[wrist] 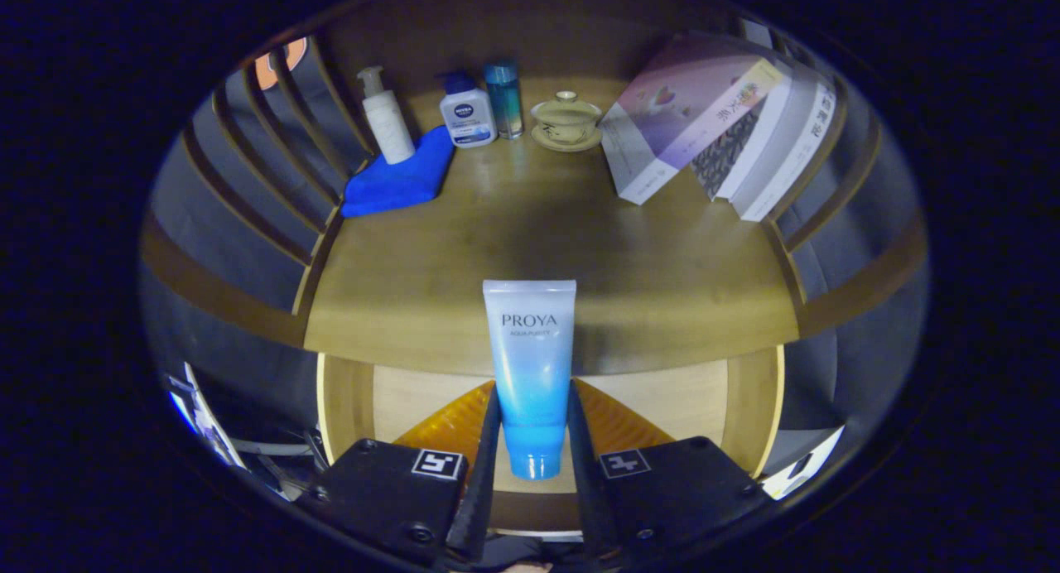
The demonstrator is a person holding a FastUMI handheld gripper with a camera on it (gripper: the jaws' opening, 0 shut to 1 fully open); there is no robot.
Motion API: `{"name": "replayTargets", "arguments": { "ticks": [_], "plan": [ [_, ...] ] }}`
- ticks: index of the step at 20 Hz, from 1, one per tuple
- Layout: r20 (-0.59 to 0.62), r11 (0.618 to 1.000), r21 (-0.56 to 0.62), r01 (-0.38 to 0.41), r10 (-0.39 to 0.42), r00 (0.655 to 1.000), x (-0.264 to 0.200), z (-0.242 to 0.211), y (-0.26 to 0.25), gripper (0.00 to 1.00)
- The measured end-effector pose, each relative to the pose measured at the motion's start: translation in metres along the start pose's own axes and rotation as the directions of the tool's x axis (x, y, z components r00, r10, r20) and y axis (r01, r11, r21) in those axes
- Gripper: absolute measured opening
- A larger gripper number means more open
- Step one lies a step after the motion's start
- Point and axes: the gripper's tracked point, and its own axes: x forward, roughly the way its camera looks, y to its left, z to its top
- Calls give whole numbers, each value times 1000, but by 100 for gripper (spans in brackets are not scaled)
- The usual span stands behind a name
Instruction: Pull open the drawer, take out the items inside it, and place them on the countertop above the cabinet.
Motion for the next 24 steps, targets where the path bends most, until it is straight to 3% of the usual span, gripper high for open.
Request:
{"name": "replayTargets", "arguments": {
  "ticks": [6, 11, 17, 19, 22, 24],
  "plan": [
    [-18, 999, 33, 22, -22, 1000, 22, 36, -7, 46],
    [-48, 999, 49, -5, 7, 999, 42, 39, -8, 47],
    [32, 998, 54, 36, -38, 999, 35, 52, -17, 61],
    [59, 998, 57, -5, 2, 998, 24, 48, -11, 61],
    [136, 991, 48, -128, 121, 983, -2, 38, 10, 60],
    [247, 993, 16, -120, 112, 963, -25, 29, 4, 60]
  ]
}}
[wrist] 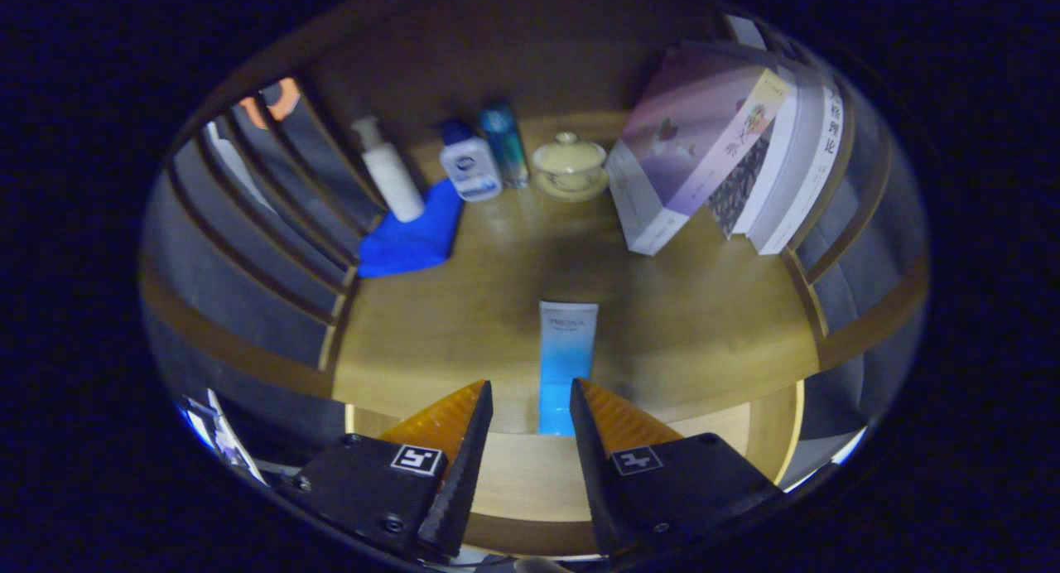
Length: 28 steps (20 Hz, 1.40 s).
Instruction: Pull open the drawer, take out the items inside it, and place them on the countertop above the cabinet.
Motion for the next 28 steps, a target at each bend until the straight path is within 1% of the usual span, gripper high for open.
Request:
{"name": "replayTargets", "arguments": {
  "ticks": [2, 3, 4, 7, 9, 10, 12, 13, 15, 17, 19, 21, 22, 23, 25, 26, 28],
  "plan": [
    [109, 999, -50, 0, 6, 994, -24, -9, 2, 61],
    [160, 998, -63, -7, 17, 987, -37, -17, 5, 73],
    [216, 998, -64, -10, 23, 976, -50, -20, 10, 74],
    [370, 997, -63, -42, 62, 927, -84, -39, 9, 76],
    [454, 996, -62, -71, 91, 886, -103, -54, 9, 79],
    [488, 996, -63, -65, 88, 869, -111, -63, 5, 82],
    [544, 997, -64, -51, 77, 836, -126, -81, 0, 94],
    [578, 997, -53, -52, 73, 813, -134, -89, -3, 99],
    [639, 997, -52, -63, 81, 765, -150, -106, -6, 98],
    [699, 998, -41, -50, 64, 712, -168, -117, -14, 98],
    [740, 999, -28, -25, 38, 671, -181, -130, -23, 100],
    [777, 999, -35, -27, 44, 628, -192, -139, -23, 100],
    [788, 999, -43, -29, 51, 613, -195, -144, -22, 100],
    [796, 999, -42, -27, 49, 604, -196, -152, -25, 100],
    [796, 999, -39, -23, 45, 603, -192, -169, -30, 100],
    [785, 999, -46, -23, 50, 617, -184, -179, -32, 100],
    [772, 998, -33, -44, 54, 633, -170, -201, -35, 100]
  ]
}}
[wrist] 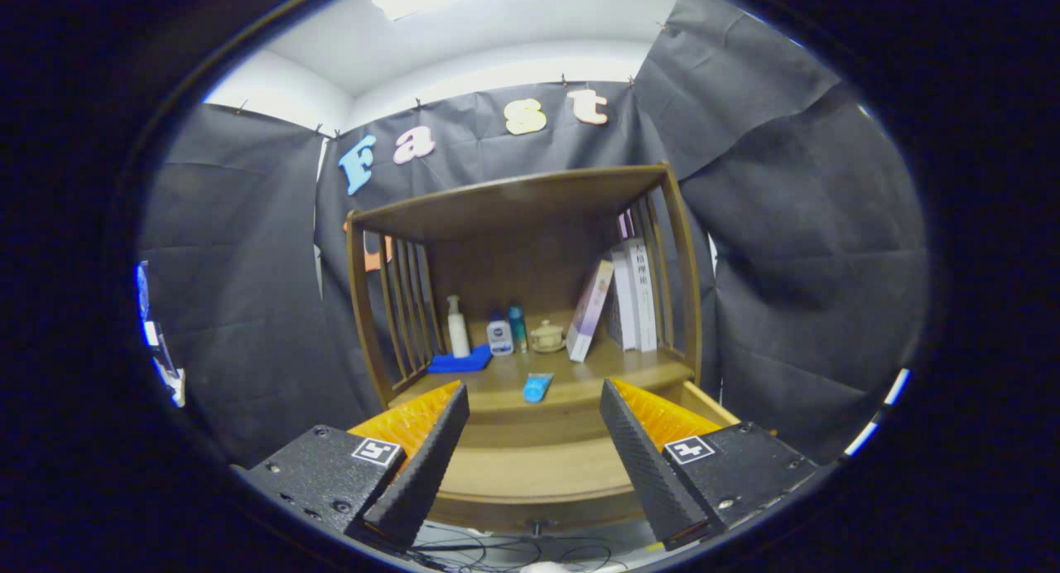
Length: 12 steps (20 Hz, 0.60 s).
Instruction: Pull open the drawer, take out the items inside it, and place them on the countertop above the cabinet.
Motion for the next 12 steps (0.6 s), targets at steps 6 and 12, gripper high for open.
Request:
{"name": "replayTargets", "arguments": {
  "ticks": [6, 12],
  "plan": [
    [-41, 996, -70, 54, -57, 998, -16, -71, -26, 100],
    [-128, 996, -43, 82, -87, 988, -11, -127, -42, 100]
  ]
}}
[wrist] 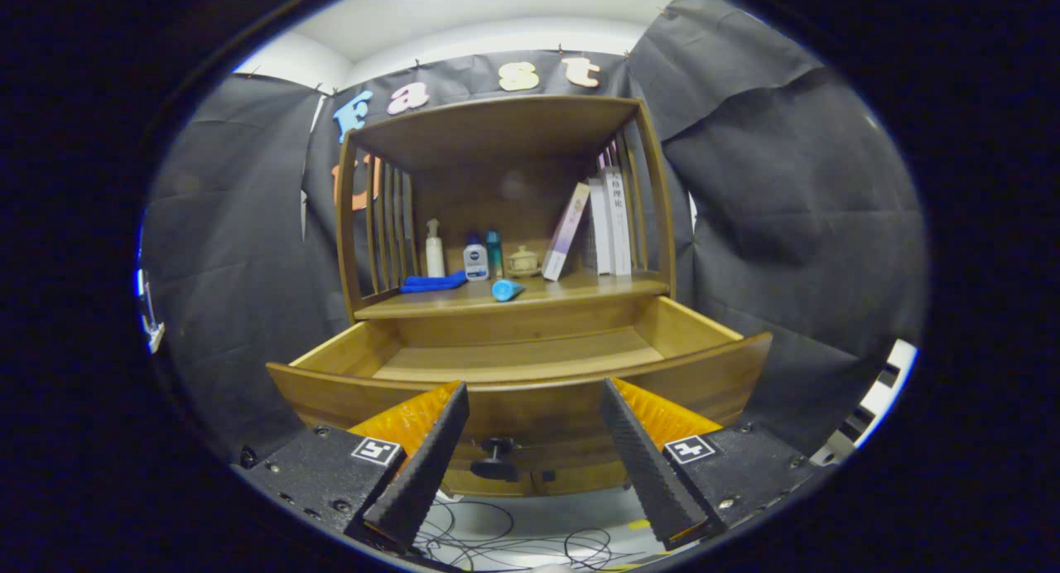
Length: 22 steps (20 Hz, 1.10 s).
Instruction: Pull open the drawer, take out the items inside it, and place them on the countertop above the cabinet.
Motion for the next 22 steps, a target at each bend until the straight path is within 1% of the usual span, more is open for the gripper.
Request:
{"name": "replayTargets", "arguments": {
  "ticks": [2, 5, 9, 14, 16, 18, 22],
  "plan": [
    [-16, 1000, 10, 5, -5, 1000, 9, -10, -2, 100],
    [-33, 999, -36, 10, -11, 999, 18, -24, 0, 100],
    [-66, 995, -99, -11, 5, 998, 25, -49, 14, 100],
    [-84, 991, -131, -11, 0, 996, 41, -64, 25, 100],
    [-64, 989, -148, 19, -29, 998, 43, -64, 23, 100],
    [-51, 985, -171, 31, -41, 998, 44, -65, 25, 100],
    [-14, 984, -177, 21, -23, 1000, 51, -65, 23, 100]
  ]
}}
